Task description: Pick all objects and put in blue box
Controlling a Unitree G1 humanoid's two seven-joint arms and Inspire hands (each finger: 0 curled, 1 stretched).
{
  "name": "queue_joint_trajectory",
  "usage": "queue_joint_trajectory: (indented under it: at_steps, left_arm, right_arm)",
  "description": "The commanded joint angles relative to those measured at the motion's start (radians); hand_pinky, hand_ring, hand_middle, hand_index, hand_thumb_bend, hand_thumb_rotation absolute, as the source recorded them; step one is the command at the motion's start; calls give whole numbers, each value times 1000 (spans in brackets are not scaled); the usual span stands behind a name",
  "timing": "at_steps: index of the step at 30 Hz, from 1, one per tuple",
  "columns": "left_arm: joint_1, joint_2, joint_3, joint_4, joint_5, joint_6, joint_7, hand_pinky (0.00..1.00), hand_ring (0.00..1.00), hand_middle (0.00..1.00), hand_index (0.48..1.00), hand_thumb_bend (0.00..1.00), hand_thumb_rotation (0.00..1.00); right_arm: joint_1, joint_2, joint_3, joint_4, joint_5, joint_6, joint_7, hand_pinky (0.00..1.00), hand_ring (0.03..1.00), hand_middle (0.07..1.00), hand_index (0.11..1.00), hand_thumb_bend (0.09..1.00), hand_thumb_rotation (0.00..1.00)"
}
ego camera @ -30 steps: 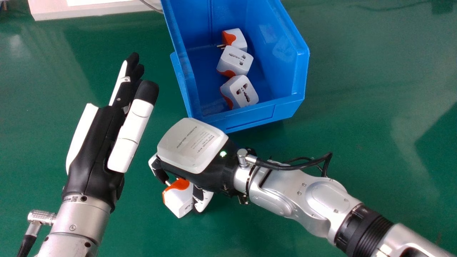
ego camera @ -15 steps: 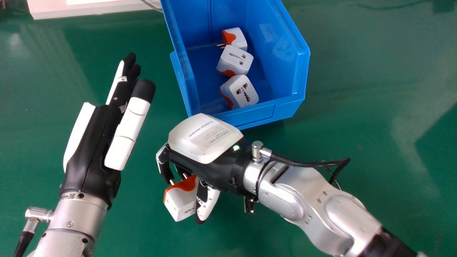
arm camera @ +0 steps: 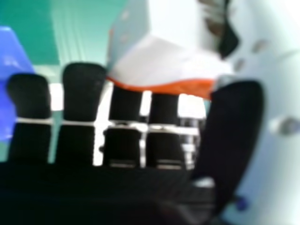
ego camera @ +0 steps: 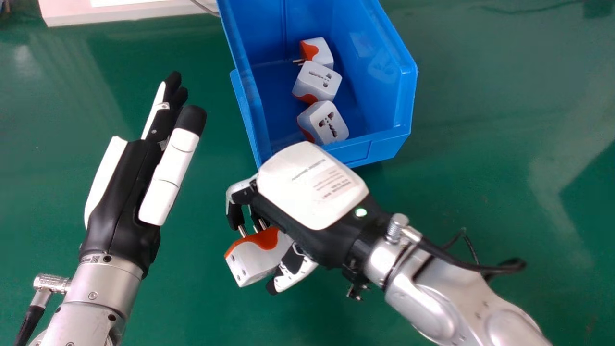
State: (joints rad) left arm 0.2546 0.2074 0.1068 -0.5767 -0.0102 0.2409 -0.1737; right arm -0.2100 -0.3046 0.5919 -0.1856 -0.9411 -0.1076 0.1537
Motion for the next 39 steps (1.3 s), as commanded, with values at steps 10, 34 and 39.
queue_joint_trajectory:
  at_steps: [10, 34, 39]
  left_arm:
    - [-33, 14, 29, 26, -29, -40, -15, 984, 1000, 1000, 1000, 833, 1000]
    - [-56, 27, 49, 88, -39, -84, -35, 986, 1000, 1000, 1000, 861, 1000]
    - [-56, 27, 49, 89, -37, -86, -34, 985, 1000, 1000, 1000, 862, 1000]
  right_arm:
    - [125, -36, -144, -267, 24, 50, 83, 327, 395, 499, 485, 499, 10]
    - [87, -16, -367, -350, 28, 95, 83, 346, 431, 525, 484, 497, 0]
    - [-22, -14, -361, -243, 10, 111, 67, 345, 429, 528, 492, 496, 0]
